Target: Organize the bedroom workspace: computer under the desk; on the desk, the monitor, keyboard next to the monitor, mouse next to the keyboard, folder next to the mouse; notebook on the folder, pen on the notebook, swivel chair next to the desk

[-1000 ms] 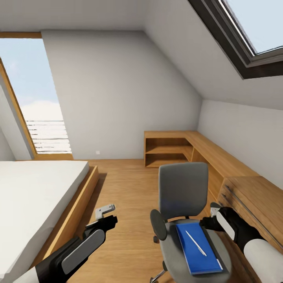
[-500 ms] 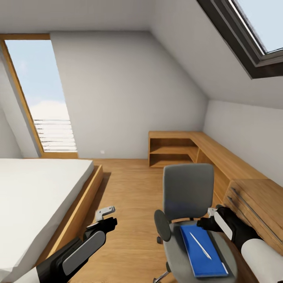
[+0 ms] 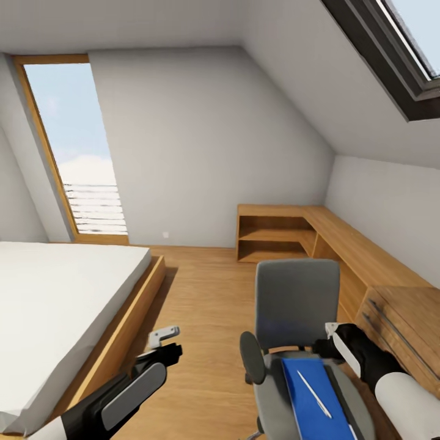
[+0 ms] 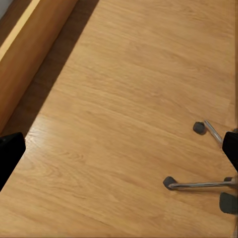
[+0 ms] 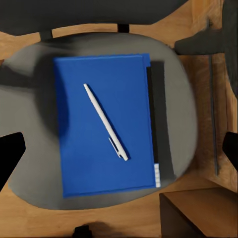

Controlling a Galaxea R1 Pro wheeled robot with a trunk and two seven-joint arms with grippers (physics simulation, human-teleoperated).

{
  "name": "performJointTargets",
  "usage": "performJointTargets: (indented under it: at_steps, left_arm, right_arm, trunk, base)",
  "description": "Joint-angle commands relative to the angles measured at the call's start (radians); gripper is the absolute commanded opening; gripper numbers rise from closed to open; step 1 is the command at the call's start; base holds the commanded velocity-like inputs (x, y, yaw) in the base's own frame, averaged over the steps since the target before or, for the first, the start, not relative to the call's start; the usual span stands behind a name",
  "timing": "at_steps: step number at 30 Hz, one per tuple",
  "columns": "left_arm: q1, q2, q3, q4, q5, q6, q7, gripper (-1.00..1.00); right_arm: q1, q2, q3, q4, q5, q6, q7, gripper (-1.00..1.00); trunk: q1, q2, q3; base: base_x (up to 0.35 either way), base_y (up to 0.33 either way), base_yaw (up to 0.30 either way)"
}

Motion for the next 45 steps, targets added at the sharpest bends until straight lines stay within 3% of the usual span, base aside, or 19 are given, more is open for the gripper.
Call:
performJointTargets:
  at_steps: [1,18,34,39,40,45]
  left_arm:
    - [-0.002,0.0,-0.002,-0.001,0.002,0.005,0.006,1.0]
    - [-0.002,-0.001,-0.003,0.001,0.001,0.003,0.004,1.0]
    - [-0.002,0.0,-0.003,0.003,0.005,0.002,0.004,1.0]
    - [-0.002,0.002,-0.001,0.003,0.023,0.002,0.004,1.0]
    - [-0.002,0.002,0.01,-0.006,0.065,0.002,0.006,1.0]
    - [-0.002,0.004,0.015,-0.035,0.071,0.001,0.007,1.0]
  right_arm:
    - [-0.001,-0.001,0.008,0.0,-0.007,0.0,-0.005,1.0]
    - [-0.001,0.003,0.012,0.01,-0.005,-0.013,-0.005,1.0]
    - [-0.001,0.003,0.012,0.008,-0.004,-0.013,-0.004,1.0]
    - [-0.001,0.002,0.011,0.008,-0.001,-0.013,-0.004,1.0]
    - [0.0,0.002,0.012,0.011,0.004,-0.022,-0.003,1.0]
    - [0.001,0.001,0.027,0.054,0.007,-0.044,-0.003,1.0]
  trunk:
    - [0.001,-0.002,-0.002]
    - [0.001,-0.002,-0.002]
    - [0.001,-0.002,-0.002]
    - [0.001,-0.002,-0.002]
    - [0.001,-0.002,-0.002]
    - [0.016,-0.03,-0.014]
  base:
    - [0.11,-0.192,0.004]
    - [0.018,-0.029,0.001]
    - [0.189,-0.013,0.0]
    - [0.027,-0.006,0.0]
    - [0.002,0.0,0.0]
    - [0.001,0.0,0.0]
